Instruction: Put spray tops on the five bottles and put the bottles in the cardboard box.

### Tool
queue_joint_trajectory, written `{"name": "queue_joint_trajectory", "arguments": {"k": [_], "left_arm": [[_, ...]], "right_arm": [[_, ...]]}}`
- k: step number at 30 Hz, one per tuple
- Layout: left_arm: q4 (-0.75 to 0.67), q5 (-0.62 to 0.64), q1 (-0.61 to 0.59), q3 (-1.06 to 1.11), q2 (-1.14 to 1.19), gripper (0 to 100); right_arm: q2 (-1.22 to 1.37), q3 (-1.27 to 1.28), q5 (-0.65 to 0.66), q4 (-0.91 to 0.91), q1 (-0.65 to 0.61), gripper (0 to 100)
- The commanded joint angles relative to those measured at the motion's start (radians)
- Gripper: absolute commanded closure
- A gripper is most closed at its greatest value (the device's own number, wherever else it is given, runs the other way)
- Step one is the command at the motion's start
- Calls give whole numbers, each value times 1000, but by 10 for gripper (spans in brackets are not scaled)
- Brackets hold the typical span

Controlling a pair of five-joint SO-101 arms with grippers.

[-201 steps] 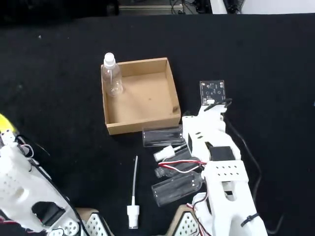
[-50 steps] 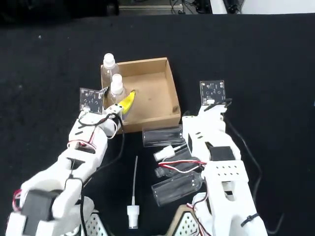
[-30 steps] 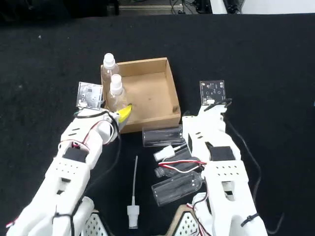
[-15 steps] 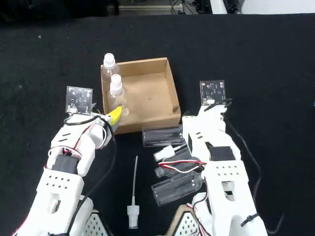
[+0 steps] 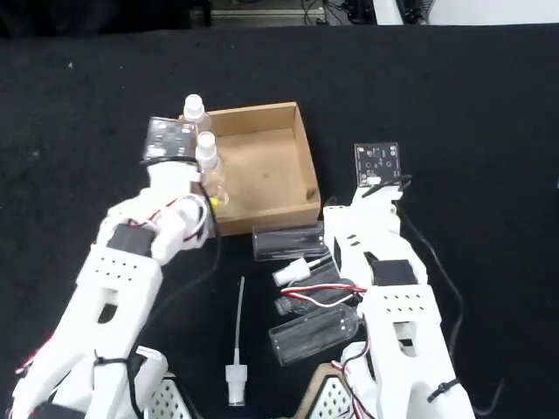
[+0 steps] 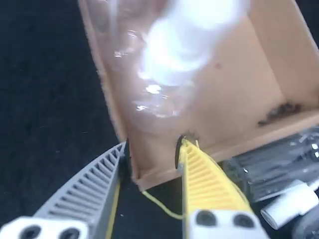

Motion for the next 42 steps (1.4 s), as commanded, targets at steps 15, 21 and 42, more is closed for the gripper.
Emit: {"name": "queue_joint_trajectory", "arguments": {"k": [15, 21, 42], "left_arm": [[-143, 57, 31, -70, 133, 859], [-144, 84, 30, -67, 133, 859], [-290, 103, 25, -35, 224, 859]], "right_arm": [[2, -7, 6, -29, -11, 858], [2, -8, 6, -29, -11, 858], [2, -7, 6, -29, -9, 858]]}}
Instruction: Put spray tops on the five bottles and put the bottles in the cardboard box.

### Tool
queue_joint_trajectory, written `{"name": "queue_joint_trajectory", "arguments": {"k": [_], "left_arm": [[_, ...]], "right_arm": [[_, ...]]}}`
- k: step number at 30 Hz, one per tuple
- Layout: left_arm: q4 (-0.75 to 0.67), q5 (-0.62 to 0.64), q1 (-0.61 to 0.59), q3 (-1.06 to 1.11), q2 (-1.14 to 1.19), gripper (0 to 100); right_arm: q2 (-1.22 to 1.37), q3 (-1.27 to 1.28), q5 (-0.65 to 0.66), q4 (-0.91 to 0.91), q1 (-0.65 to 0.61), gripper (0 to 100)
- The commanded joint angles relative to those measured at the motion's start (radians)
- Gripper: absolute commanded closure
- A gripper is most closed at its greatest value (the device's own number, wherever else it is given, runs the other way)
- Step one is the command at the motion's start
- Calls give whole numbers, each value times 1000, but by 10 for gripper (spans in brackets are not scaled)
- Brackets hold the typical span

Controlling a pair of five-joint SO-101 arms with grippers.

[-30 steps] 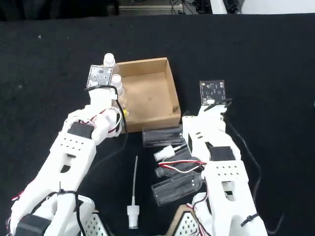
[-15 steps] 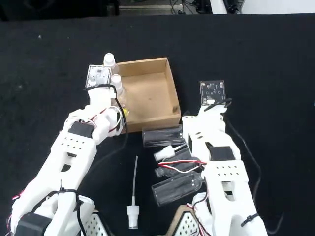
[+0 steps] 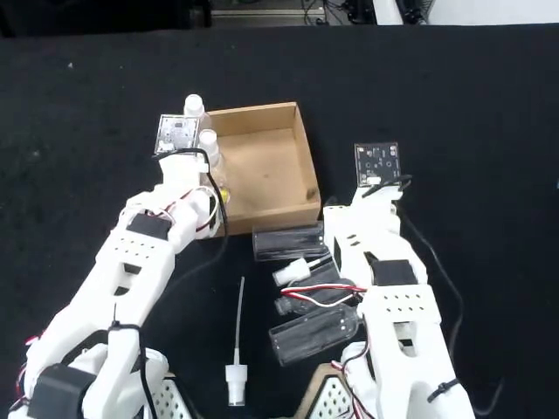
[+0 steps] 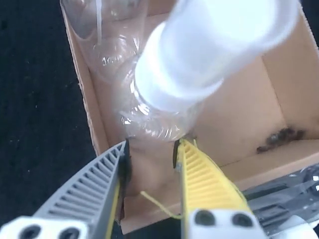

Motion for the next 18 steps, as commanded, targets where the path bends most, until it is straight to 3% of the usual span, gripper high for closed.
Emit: {"name": "queue_joint_trajectory", "arguments": {"k": [1, 12, 18], "left_arm": [[-72, 5, 7, -27, 20, 859], [-100, -2, 4, -31, 61, 859], [-95, 6, -61, -33, 60, 859]], "right_arm": [[2, -7, 6, -29, -9, 858], [2, -7, 6, -29, -9, 858], [2, -7, 6, -29, -11, 858]]}}
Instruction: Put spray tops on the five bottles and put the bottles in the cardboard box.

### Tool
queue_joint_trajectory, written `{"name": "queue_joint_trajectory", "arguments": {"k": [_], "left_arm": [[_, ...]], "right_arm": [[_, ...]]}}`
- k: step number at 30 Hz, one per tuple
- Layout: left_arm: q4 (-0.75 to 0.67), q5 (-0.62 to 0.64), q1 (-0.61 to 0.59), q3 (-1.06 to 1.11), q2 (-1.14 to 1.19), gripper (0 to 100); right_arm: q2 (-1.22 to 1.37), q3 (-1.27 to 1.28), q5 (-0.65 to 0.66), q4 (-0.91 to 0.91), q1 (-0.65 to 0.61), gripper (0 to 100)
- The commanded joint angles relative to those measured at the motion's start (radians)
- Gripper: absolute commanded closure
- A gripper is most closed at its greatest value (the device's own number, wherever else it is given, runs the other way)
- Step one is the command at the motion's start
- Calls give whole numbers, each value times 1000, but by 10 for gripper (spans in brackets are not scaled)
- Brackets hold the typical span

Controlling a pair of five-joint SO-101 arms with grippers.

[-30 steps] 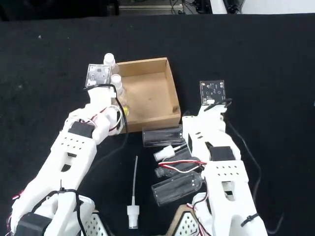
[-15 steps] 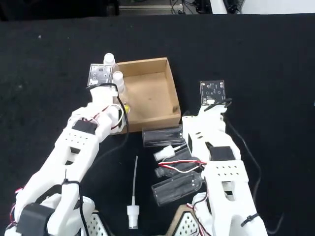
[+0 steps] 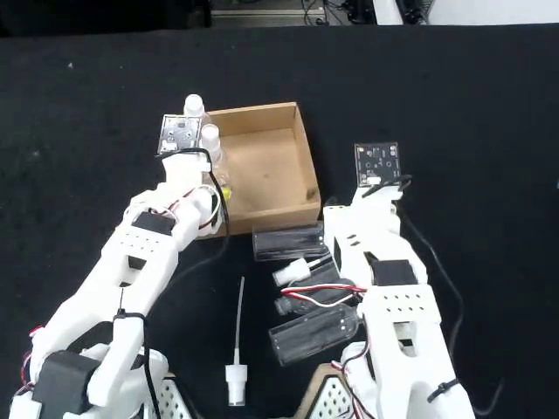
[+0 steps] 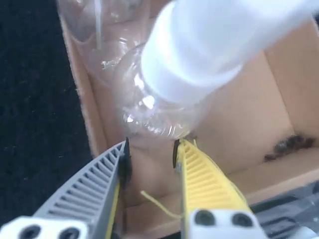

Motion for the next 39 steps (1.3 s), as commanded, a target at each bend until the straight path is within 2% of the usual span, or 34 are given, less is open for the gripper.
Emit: {"name": "queue_joint_trajectory", "arguments": {"k": [1, 8, 18, 21, 27, 33, 37, 39], "left_arm": [[-15, 5, -58, -28, -14, 859], [117, 0, -59, -85, -38, 859], [242, -6, -61, -97, -230, 859], [293, -72, -68, -99, -275, 859], [381, -86, -228, -90, -341, 859], [373, -84, -397, -70, -368, 859], [245, -84, -452, 59, -379, 859], [169, -84, -479, 130, -379, 861]], "right_arm": [[2, -7, 6, -29, -11, 858], [2, -7, 6, -29, -11, 858], [2, -7, 6, -29, -11, 858], [2, -7, 5, -29, -11, 860], [1, -62, 6, 20, 29, 861], [-56, -216, 2, 258, 43, 890], [-136, -294, 0, 350, 41, 947], [-163, -334, 0, 377, -6, 949]]}}
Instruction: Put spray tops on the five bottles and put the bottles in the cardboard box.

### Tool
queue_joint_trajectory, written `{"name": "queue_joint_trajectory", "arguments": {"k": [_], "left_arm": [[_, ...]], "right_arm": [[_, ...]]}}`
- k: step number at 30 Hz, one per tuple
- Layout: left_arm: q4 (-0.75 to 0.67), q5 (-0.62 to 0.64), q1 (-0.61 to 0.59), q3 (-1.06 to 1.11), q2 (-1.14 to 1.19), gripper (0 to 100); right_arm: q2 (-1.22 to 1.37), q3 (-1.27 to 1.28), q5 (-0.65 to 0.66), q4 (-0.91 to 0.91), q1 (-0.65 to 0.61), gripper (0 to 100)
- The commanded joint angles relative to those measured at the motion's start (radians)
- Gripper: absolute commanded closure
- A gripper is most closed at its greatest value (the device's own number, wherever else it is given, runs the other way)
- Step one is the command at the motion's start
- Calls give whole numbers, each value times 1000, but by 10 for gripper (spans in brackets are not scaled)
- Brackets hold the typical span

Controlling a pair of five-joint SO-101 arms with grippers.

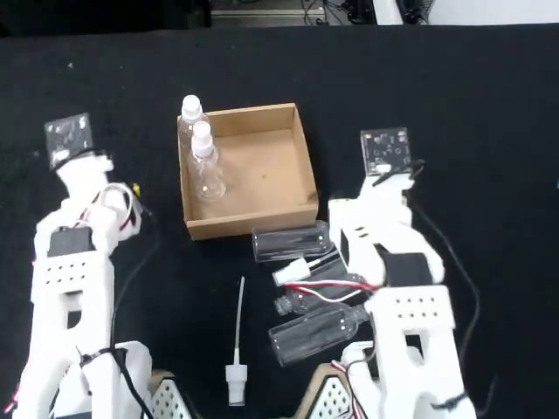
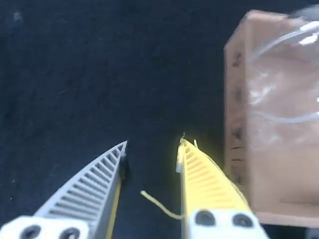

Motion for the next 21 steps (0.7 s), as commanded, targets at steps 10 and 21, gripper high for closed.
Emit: {"name": "queue_joint_trajectory", "arguments": {"k": [10, 21], "left_arm": [[-368, 57, -142, 286, -43, 960], [-542, 157, -151, 384, -43, 956]], "right_arm": [[176, -84, -2, -299, -404, 952], [613, -99, -123, -720, -436, 952]]}}
